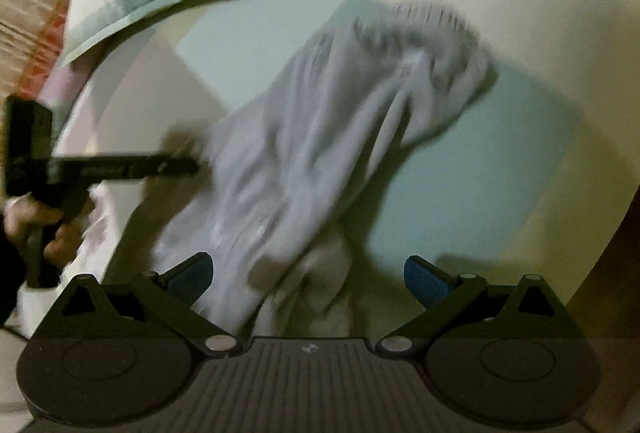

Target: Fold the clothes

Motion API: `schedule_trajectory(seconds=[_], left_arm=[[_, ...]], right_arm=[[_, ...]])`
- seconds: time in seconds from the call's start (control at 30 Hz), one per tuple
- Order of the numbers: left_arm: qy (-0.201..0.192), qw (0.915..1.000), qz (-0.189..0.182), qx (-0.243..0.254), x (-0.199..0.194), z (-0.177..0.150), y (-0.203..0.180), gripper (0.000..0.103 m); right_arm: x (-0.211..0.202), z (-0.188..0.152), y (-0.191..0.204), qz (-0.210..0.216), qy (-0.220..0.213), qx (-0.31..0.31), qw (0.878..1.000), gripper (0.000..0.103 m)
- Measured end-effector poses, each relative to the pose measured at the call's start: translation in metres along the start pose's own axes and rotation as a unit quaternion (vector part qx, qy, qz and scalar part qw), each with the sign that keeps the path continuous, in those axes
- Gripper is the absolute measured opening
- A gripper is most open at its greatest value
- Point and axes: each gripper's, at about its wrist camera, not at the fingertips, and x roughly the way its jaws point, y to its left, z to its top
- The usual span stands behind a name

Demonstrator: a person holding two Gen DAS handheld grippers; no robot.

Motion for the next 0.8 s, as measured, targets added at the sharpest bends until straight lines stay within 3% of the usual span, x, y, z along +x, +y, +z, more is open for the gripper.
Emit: schedule_trajectory(seconds=[0.03, 0.1, 0.23, 0.3, 0.37, 0.43, 0.57, 0.67, 0.8], left_arm=[[0.003, 1.0, 0.001, -0.001, -0.001, -0.002, 0.0, 0.028], [0.011, 0.9999, 0.011, 0.002, 0.002, -0.004, 0.002, 0.008], [0.013, 0.9983, 0.047, 0.031, 0.001, 0.006, -0.006, 0.004], [0.008, 0.9968, 0.066, 0.044, -0.005, 0.014, -0.008, 0.003], [-0.001, 0.9962, 0.072, 0.048, -0.013, 0.025, -0.006, 0.003], [-0.011, 0.995, 0.079, 0.059, -0.02, 0.038, -0.006, 0.003], [-0.028, 0.9928, 0.083, 0.082, -0.03, 0.063, -0.012, 0.003], [-0.042, 0.9894, 0.091, 0.105, -0.026, 0.077, -0.023, 0.003], [-0.028, 0.9908, 0.08, 0.105, -0.006, 0.086, -0.03, 0.007]], right_arm=[[0.001, -0.007, 0.002, 0.014, 0.005, -0.006, 1.0, 0.103], [0.008, -0.014, 0.013, 0.011, 0.008, -0.042, 0.999, 0.102], [0.021, -0.029, 0.034, 0.006, 0.015, -0.114, 0.993, 0.094], [0.03, -0.033, 0.042, -0.014, 0.029, -0.149, 0.988, 0.059], [0.036, -0.036, 0.048, -0.041, 0.042, -0.173, 0.983, 0.049], [0.033, -0.044, 0.051, -0.023, 0.055, -0.152, 0.987, 0.031], [0.026, -0.061, 0.058, 0.014, 0.081, -0.109, 0.991, 0.023], [0.03, -0.078, 0.071, 0.062, 0.116, -0.089, 0.987, 0.009], [0.036, -0.094, 0.088, 0.047, 0.117, -0.105, 0.986, 0.016]])
